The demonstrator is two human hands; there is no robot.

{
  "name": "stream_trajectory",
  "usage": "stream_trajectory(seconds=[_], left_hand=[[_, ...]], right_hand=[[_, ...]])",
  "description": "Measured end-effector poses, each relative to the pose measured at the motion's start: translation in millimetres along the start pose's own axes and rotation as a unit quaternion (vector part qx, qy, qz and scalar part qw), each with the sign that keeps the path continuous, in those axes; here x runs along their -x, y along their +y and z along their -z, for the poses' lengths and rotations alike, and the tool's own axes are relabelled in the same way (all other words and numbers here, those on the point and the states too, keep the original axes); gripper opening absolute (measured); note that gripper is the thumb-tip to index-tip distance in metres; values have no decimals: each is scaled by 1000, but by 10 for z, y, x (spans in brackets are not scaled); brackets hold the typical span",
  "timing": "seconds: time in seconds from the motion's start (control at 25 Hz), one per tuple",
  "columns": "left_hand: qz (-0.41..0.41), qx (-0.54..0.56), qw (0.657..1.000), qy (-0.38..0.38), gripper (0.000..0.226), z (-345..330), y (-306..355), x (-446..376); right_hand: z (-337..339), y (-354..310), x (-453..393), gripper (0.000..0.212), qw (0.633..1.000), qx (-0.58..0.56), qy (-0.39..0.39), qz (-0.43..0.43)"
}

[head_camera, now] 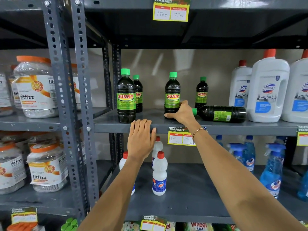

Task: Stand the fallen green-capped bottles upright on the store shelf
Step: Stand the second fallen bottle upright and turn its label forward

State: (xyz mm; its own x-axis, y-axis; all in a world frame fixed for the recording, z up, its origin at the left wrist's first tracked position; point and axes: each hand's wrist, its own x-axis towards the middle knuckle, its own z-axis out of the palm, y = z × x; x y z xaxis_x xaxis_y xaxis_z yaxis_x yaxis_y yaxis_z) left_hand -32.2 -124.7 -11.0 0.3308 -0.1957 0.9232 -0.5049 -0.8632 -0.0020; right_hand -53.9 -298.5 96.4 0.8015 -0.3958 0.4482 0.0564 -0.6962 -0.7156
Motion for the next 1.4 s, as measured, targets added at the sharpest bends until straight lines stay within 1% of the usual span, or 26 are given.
stream_trajectory(seconds=[0.16, 0.24, 0.32, 0.36, 0.4, 0.44, 0.48, 0.52, 0.56, 0.6, 0.68, 0.76, 0.88, 1.2, 1.4], left_hand=[[45, 0, 999, 13, 32, 62, 106, -77], [68, 0, 998, 8, 35, 139, 178, -216], [71, 52, 995, -39, 34, 213, 232, -458], [76, 95, 990, -73, 32, 208, 262, -594], [98, 144, 978, -117, 35, 190, 294, -733], [137, 202, 954, -174, 46, 158, 320, -874], [182, 260, 920, -232, 56, 115, 335, -995], [216, 302, 885, -280, 62, 59, 344, -1083], [228, 323, 862, -316, 59, 5, 350, -1140], [222, 329, 854, -336, 50, -51, 348, -1177], [199, 329, 860, -336, 35, -119, 353, -1202], [197, 336, 866, -313, 32, -143, 361, -1184], [212, 353, 864, -291, 29, -94, 370, -1149], [209, 374, 866, -257, 37, 173, 412, -999], [207, 366, 879, -225, 37, 370, 507, -875]], right_hand=[[7, 13, 6, 82, 1000, -18, -5, -9], [55, 62, 0, 81, 998, -56, -29, -29], [95, 117, 7, 74, 993, -96, -52, -49], [108, 136, 11, 69, 991, -111, -51, -51], [118, 147, 17, 64, 991, -120, -42, -49], [121, 148, 20, 59, 990, -125, -35, -48], [120, 140, 25, 55, 990, -127, -33, -44], [111, 132, 22, 48, 991, -124, -33, -40], [106, 127, 20, 40, 992, -118, -34, -36], [104, 130, 14, 35, 992, -112, -35, -35], [107, 137, 2, 33, 993, -110, -28, -37], [112, 123, 19, 34, 994, -105, -22, -36], [144, 109, 71, 35, 994, -99, -11, -38], [305, 130, 293, 34, 991, -126, -17, -34], [360, 168, 435, 36, 989, -146, -31, -7]])
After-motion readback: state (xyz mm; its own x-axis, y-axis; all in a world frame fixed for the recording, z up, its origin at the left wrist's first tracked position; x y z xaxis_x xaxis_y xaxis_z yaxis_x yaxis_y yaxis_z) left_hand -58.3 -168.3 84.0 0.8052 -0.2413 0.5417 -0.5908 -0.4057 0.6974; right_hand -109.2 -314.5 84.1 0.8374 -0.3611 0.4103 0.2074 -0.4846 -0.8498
